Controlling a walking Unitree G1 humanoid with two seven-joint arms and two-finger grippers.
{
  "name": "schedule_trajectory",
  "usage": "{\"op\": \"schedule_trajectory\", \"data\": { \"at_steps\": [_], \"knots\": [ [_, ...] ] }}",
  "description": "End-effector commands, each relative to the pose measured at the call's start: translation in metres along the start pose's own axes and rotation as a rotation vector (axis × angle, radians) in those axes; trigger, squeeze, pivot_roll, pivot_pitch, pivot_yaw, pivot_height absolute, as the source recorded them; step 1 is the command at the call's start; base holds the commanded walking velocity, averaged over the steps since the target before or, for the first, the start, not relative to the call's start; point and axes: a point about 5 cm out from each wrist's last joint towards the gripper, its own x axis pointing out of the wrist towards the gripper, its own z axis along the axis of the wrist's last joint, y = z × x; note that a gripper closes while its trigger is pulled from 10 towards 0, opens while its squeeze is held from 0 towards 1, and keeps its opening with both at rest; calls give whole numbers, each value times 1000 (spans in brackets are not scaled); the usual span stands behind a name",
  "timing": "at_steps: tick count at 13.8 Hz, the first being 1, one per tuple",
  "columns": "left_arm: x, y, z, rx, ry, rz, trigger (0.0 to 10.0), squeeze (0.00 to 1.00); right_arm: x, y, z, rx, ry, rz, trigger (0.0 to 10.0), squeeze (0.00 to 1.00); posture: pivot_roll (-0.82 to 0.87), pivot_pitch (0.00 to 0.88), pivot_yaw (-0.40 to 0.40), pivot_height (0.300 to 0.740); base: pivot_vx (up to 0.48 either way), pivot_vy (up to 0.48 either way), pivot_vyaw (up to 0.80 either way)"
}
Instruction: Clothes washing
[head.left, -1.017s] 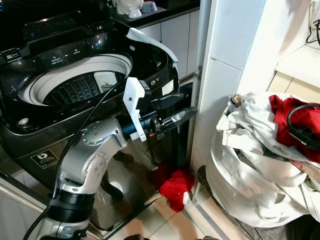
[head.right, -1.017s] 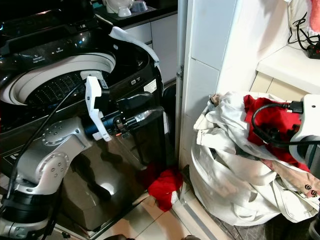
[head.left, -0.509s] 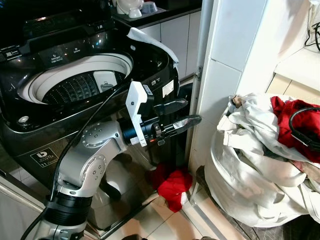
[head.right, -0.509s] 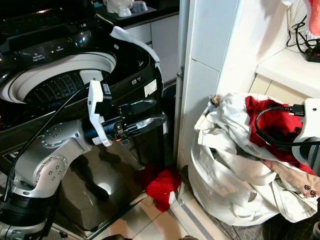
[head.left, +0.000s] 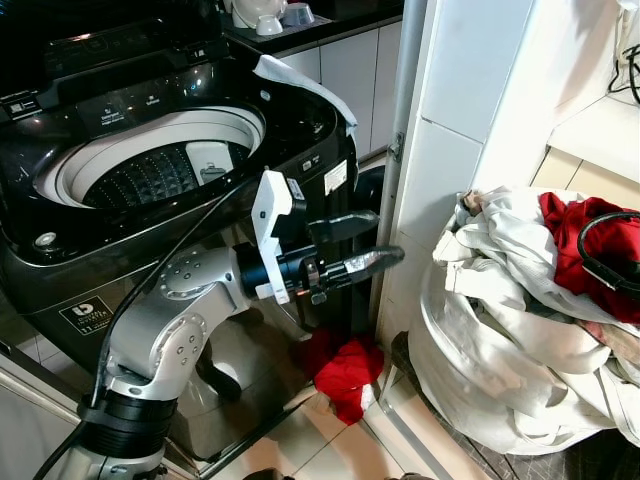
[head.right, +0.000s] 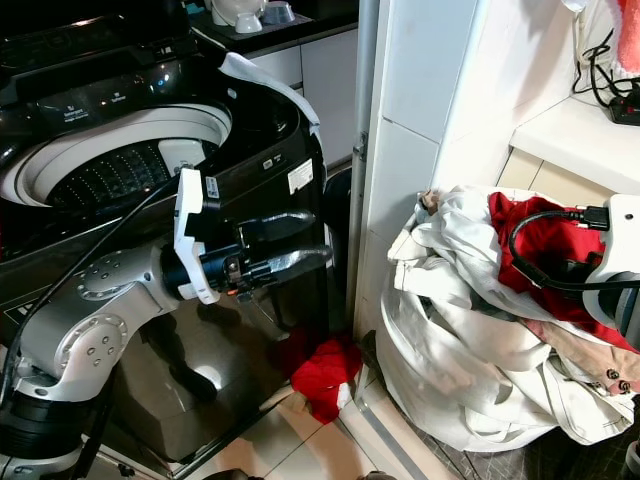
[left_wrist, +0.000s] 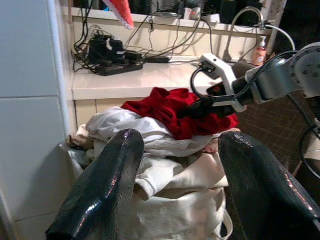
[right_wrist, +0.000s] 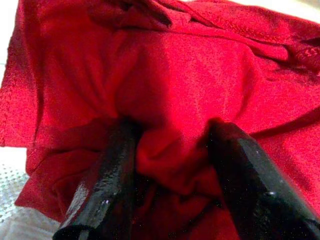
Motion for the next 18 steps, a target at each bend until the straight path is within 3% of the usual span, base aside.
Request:
{"op": "schedule_trajectory", "data": {
  "at_steps": [1,6,11,16,18],
  "knots": [
    [0,-4,1,6,11,-26,10000,0,0,0,4,17,-19,16,0,0,-119,0,60,740,0,0,0],
    [1,-3,3,3,15,-17,10000,0,-1,0,6,45,-32,39,0,0,-118,0,64,740,0,0,0],
    [1,-4,4,-3,4,1,10000,0,-17,-10,22,43,-113,31,0,0,-115,0,63,740,0,0,0],
    [3,0,11,27,-35,51,10000,0,-61,-14,87,12,-345,94,0,0,-119,0,66,740,0,0,0],
    [11,8,31,89,-103,101,10000,0,-91,0,135,63,-537,296,0,0,-121,0,68,740,0,0,0]
  ]
}}
